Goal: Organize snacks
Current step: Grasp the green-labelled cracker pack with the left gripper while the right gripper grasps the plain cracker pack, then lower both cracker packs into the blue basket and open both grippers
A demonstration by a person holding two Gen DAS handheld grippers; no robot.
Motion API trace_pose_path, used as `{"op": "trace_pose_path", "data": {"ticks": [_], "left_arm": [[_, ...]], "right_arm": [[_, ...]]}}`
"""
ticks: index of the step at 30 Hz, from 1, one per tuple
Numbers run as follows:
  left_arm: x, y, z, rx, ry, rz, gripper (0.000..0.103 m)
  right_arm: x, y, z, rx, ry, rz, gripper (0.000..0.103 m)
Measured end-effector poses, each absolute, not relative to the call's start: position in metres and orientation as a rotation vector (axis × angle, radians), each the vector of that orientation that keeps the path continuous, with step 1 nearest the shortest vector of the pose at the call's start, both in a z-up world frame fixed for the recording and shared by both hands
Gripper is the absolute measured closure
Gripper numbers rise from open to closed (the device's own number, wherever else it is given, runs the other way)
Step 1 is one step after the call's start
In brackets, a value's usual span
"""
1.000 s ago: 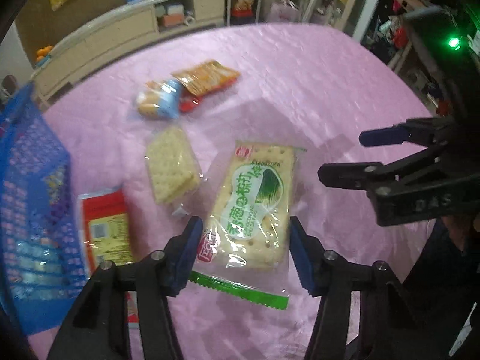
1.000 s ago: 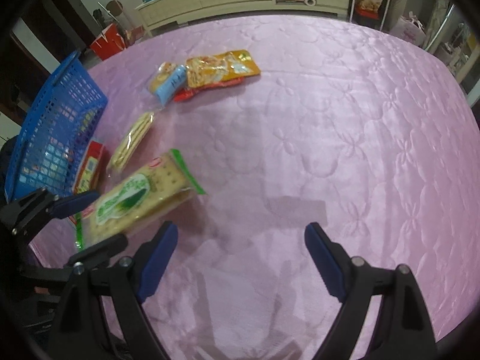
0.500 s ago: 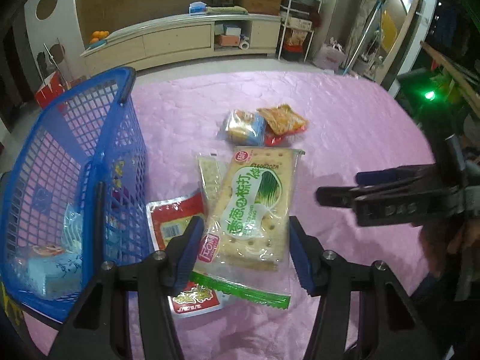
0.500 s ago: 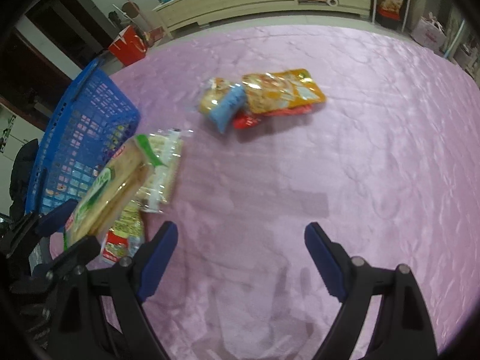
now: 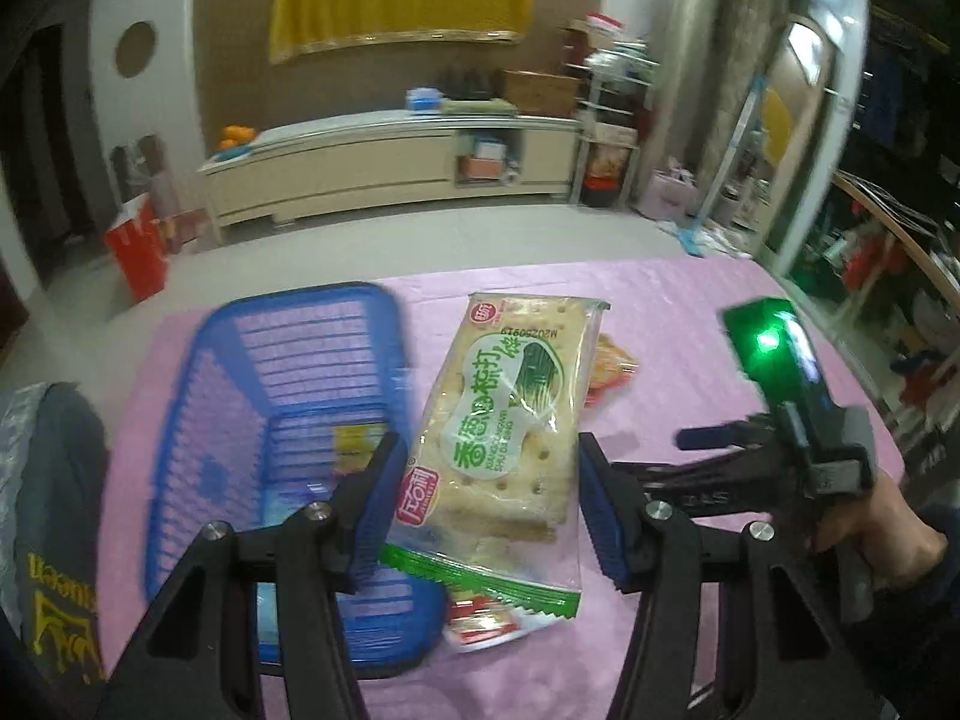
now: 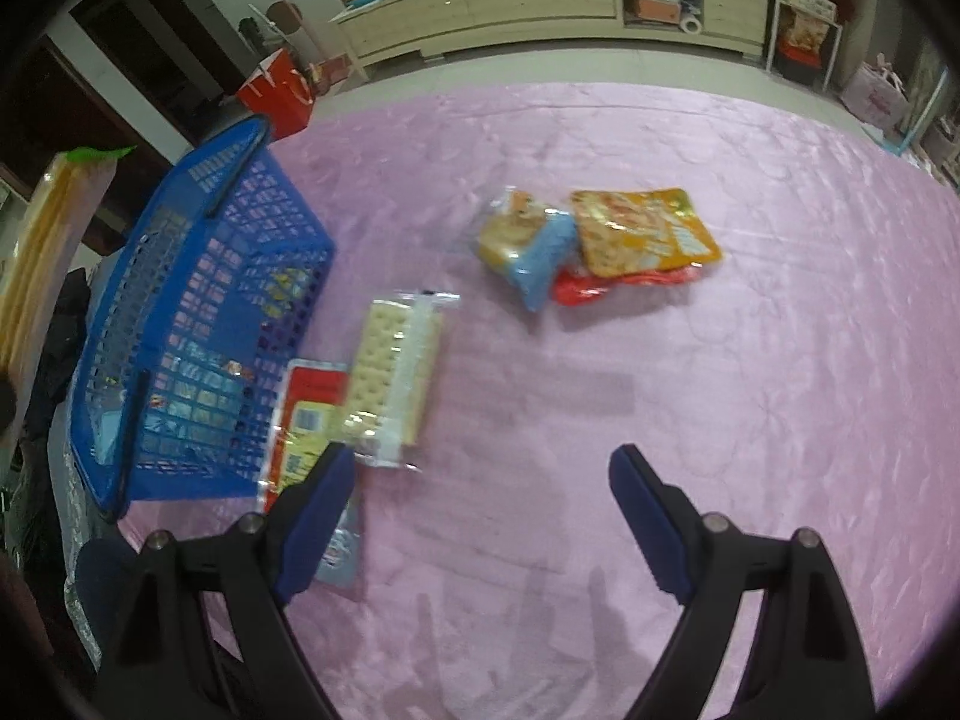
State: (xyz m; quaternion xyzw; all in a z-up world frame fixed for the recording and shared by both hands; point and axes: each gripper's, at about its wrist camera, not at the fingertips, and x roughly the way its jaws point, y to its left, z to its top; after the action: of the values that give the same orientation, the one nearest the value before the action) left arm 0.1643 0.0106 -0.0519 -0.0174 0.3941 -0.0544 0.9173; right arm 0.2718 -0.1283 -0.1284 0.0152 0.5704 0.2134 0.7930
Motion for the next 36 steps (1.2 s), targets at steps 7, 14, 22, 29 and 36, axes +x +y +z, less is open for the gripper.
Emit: {"op": "trace_pose_path", "data": {"ticks": [7, 14, 22, 29, 36], "left_arm": [[0.166, 0.071, -0.065, -0.046, 0.865, 0.006, 0.049], [0.182, 0.099, -0.090, -0.050, 0.945, 0.053, 0.049], [0.211, 0.111, -0.104, -0.024, 1.016, 0.057, 0.049], [0.222, 0.123, -0.121, -0.042, 1.073, 0.034, 0.044], [0.216, 0.112, -0.118, -0.025, 1.065, 0.008, 0.027]], "right_arm": [[0.281, -0.087, -0.138, 0.025, 1.267, 0.484, 0.014], [0.304, -0.060, -0.159, 0.062, 1.332, 0.486, 0.014], [0.323, -0.041, -0.179, 0.105, 1.390, 0.484, 0.014], [0.333, -0.025, -0.197, 0.112, 1.424, 0.480, 0.014], [0.321, -0.024, -0.194, 0.062, 1.398, 0.488, 0.048]]}}
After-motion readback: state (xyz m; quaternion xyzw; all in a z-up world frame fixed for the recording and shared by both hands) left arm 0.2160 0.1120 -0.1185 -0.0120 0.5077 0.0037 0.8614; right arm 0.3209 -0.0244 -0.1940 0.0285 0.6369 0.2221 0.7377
